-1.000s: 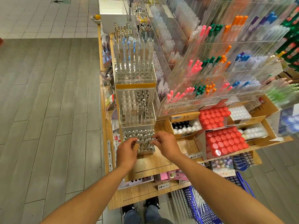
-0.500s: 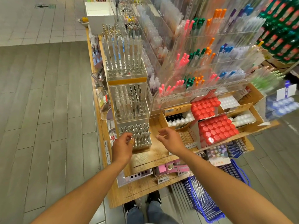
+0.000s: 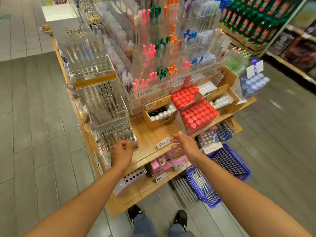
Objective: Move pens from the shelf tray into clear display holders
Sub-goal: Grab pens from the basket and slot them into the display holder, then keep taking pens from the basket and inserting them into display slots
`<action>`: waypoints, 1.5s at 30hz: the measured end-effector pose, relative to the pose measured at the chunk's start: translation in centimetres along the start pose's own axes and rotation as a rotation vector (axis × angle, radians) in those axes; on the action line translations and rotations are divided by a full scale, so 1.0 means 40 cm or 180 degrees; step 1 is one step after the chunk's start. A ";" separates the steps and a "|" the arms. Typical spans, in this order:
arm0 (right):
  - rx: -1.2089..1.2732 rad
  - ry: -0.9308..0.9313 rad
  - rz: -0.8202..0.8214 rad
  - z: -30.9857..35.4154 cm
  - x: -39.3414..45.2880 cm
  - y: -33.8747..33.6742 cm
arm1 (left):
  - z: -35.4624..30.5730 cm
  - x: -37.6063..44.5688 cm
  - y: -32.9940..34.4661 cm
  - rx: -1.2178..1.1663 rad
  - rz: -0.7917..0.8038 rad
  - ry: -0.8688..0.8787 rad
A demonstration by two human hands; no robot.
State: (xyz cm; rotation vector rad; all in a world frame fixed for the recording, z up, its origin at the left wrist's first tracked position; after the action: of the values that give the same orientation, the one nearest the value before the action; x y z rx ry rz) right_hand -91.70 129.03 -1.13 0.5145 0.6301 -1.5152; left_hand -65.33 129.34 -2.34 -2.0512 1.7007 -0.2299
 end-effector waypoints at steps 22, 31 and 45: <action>0.0279 0.0483 -0.0966 -0.488 -0.292 -0.843 | -0.160 -0.535 0.778 -0.0943 0.1659 -0.0533; 0.0079 0.0824 -0.0970 -0.607 -0.126 -0.953 | -0.114 -0.494 0.996 -0.0814 0.1806 -0.0934; -0.0492 0.1169 -0.0809 -0.922 0.389 -1.051 | 0.228 -0.281 1.444 -0.0907 0.1881 -0.1251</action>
State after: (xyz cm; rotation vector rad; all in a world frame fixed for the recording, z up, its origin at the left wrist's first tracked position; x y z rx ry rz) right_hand -136.52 141.75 -35.74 0.6170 1.1241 -1.6053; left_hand -115.15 135.01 -34.48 -1.5272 2.0552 0.5931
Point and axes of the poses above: each hand's wrist, its own x-axis towards the middle knuckle, its own y-axis out of the palm, z = x × y, the point moved 5 cm from there along x, towards the middle knuckle, and after that the axes turned 13 degrees about y, right-handed, at the moved point
